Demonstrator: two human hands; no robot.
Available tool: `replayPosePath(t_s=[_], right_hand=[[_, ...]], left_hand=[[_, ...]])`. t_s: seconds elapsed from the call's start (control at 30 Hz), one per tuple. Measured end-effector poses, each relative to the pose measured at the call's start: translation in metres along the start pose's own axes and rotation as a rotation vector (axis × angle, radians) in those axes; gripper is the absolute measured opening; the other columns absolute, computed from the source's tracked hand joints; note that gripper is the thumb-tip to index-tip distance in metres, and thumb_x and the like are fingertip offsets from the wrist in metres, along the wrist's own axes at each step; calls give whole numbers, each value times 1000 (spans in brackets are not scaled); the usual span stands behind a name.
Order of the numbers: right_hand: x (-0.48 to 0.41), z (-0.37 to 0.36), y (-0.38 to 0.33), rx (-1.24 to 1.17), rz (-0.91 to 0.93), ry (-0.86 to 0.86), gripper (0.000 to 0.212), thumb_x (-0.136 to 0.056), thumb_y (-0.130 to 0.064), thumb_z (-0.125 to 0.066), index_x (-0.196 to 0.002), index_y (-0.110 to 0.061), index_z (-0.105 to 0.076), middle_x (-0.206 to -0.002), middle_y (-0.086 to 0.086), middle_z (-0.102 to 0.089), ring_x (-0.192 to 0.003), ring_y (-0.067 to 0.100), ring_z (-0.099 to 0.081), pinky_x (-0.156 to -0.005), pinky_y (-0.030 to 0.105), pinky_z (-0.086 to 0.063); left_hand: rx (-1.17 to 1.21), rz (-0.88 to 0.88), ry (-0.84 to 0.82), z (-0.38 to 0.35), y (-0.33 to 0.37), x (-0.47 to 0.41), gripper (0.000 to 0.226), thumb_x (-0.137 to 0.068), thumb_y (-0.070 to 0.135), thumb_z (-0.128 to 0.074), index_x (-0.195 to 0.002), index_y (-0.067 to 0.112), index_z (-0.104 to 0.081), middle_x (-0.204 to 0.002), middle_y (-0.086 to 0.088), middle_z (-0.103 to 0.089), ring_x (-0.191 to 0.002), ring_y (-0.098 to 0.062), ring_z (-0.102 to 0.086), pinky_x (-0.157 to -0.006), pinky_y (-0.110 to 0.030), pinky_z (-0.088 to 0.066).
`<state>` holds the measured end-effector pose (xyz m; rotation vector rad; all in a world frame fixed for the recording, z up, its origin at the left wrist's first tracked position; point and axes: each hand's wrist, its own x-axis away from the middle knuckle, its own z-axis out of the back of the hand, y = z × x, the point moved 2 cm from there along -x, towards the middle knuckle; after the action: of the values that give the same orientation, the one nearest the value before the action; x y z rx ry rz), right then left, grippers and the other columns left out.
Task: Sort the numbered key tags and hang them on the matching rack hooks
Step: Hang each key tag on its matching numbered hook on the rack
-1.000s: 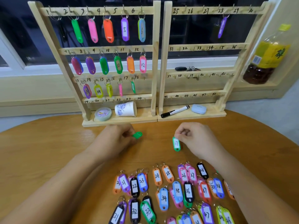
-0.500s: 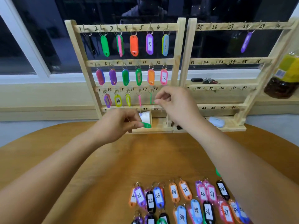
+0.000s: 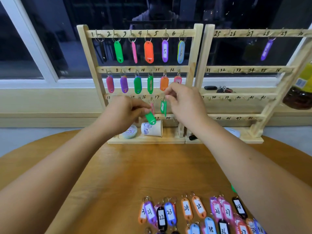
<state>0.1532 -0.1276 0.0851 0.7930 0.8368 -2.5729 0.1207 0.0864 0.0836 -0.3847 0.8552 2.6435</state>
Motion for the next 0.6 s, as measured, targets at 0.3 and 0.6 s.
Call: replayPosePath(t_s=[0.3, 0.6], right_hand=[[2, -2, -3, 57, 3, -1, 9, -102, -23, -67, -107, -29, -71, -92, -12, -73, -88, 16, -69, -76, 34, -58], [3, -1, -5, 60, 11, -2, 8, -102, -24, -68, -106, -29, -71, -94, -11, -73, -88, 13, -69, -78, 38, -62]], left_hand=[[55, 73, 245, -4, 14, -23, 14, -93, 35, -81, -84, 27, -73, -76, 11, -76, -53, -6, -68, -69, -34, -61], [-54, 100, 242, -3, 18, -34, 16, -94, 41, -79, -87, 27, -78, -80, 8, -74, -64, -7, -64, -63, -32, -55]])
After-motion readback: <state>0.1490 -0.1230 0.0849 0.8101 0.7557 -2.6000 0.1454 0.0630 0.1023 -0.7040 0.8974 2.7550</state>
